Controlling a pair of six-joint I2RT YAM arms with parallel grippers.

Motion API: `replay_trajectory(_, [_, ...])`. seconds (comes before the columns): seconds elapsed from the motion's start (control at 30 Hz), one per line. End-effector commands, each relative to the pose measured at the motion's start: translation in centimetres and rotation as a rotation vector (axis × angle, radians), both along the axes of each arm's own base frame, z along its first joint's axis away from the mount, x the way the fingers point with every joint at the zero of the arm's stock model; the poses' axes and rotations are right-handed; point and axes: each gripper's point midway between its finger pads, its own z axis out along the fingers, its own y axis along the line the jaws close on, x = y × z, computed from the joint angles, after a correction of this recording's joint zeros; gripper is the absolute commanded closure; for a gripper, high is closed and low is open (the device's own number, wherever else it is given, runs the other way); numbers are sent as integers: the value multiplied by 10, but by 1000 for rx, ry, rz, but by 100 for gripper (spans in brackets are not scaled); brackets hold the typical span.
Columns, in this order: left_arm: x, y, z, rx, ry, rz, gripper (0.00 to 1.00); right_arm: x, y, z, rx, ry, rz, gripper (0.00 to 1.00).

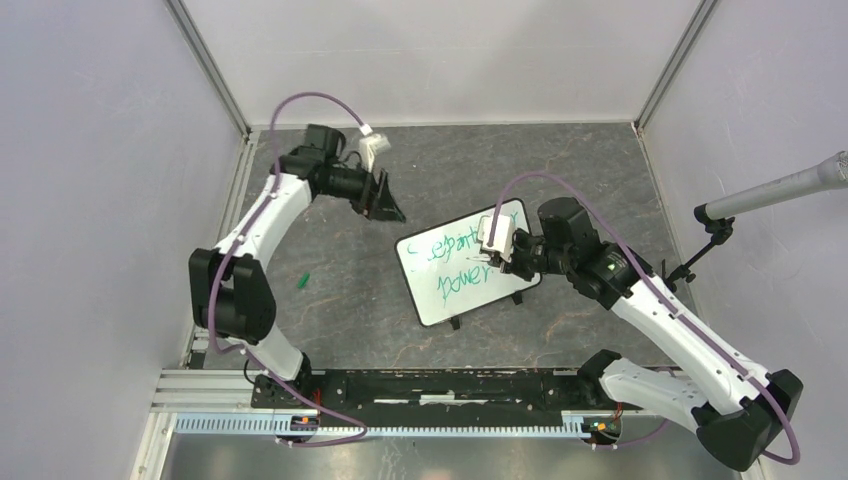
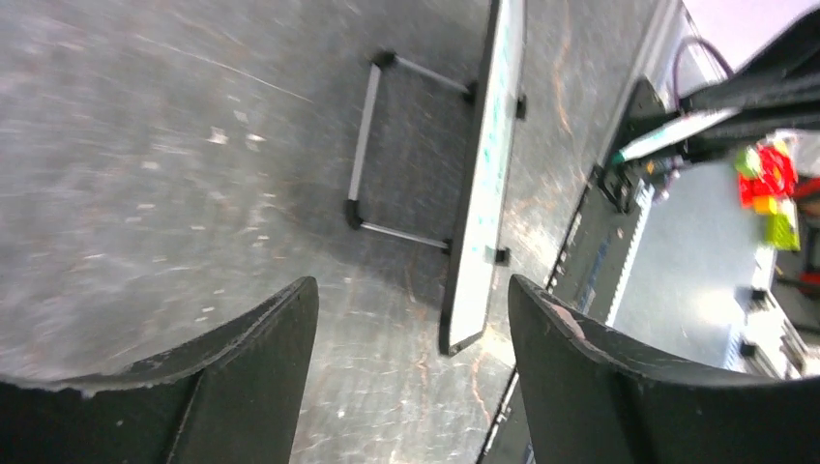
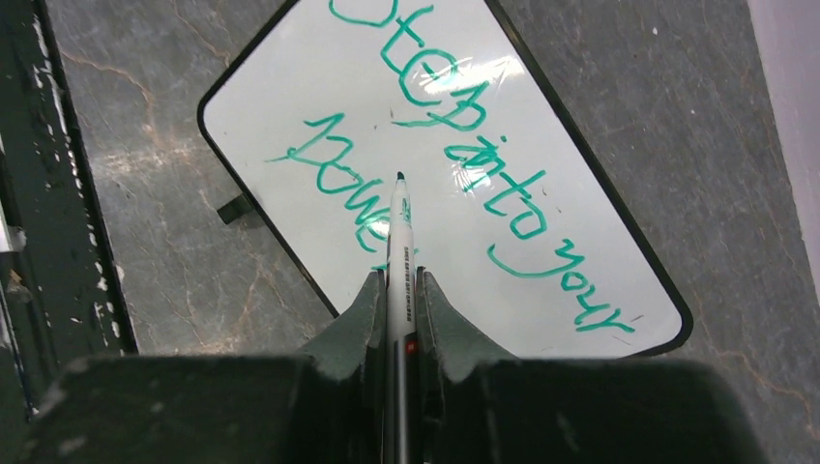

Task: Write a sentence on the whiteboard
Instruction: Write a sentence on the whiteboard, then pick up the pen cap from the center of the board.

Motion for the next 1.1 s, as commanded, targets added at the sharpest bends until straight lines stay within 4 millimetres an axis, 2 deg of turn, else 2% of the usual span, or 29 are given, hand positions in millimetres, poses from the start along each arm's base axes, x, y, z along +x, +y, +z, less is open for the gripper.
replay_trajectory(0.0, [36, 58, 77, -20, -158, 228, 20, -2, 16, 25, 150, 10, 11, 100])
replay_trajectory(0.07, [46, 99, 83, 45, -197, 333, 19, -1, 21, 27, 188, 26, 16, 100])
replay_trajectory(0.13, [44, 137, 73, 144, -191, 395, 21, 1, 23, 28, 210, 29, 9, 100])
replay_trajectory(0.3, [4, 215, 15, 422, -91, 443, 28, 1, 27, 25, 236, 46, 14, 100])
replay_trajectory(0.4, [-21, 243, -23, 540, -18, 429, 32, -1, 32, 24, 255, 62, 33, 100])
replay_trajectory(0.53, [-50, 259, -67, 667, 91, 367, 38, -2, 36, 23, 267, 81, 46, 100])
replay_trajectory(0.63, [-62, 265, -92, 717, 90, 345, 39, -3, 35, 23, 264, 80, 46, 100])
replay_trajectory(0.83, [-59, 263, -128, 709, 99, 342, 45, -5, 37, 20, 265, 101, 60, 100])
replay_trajectory(1.07, [-50, 266, -157, 744, 115, 361, 54, -3, 38, 18, 257, 106, 57, 100])
